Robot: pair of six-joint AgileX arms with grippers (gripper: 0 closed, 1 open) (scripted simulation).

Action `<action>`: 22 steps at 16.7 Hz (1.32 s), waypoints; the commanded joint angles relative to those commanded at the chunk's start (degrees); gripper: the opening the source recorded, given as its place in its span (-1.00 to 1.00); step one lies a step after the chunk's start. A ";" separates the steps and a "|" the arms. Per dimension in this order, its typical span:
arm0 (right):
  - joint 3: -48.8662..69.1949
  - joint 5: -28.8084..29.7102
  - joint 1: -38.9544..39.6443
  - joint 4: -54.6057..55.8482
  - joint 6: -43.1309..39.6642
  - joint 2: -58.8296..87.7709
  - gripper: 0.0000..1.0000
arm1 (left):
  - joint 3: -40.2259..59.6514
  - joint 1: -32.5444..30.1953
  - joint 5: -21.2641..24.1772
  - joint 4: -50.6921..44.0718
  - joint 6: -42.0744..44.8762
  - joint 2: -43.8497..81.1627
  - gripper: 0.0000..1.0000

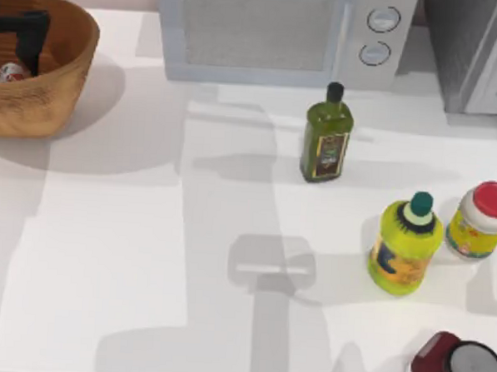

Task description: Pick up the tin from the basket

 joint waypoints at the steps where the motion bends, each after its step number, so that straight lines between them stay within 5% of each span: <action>1: 0.00 0.00 0.00 0.00 0.00 0.00 1.00 | 0.00 0.00 0.00 0.00 0.00 0.00 1.00; 19: 0.00 0.00 0.00 0.00 0.00 0.00 1.00 | -14.56 -0.57 -0.06 14.10 -0.57 -0.52 1.00; 22: 0.00 0.00 0.00 0.00 0.00 0.00 1.00 | -14.56 -0.57 -0.06 14.10 -0.57 -0.52 0.55</action>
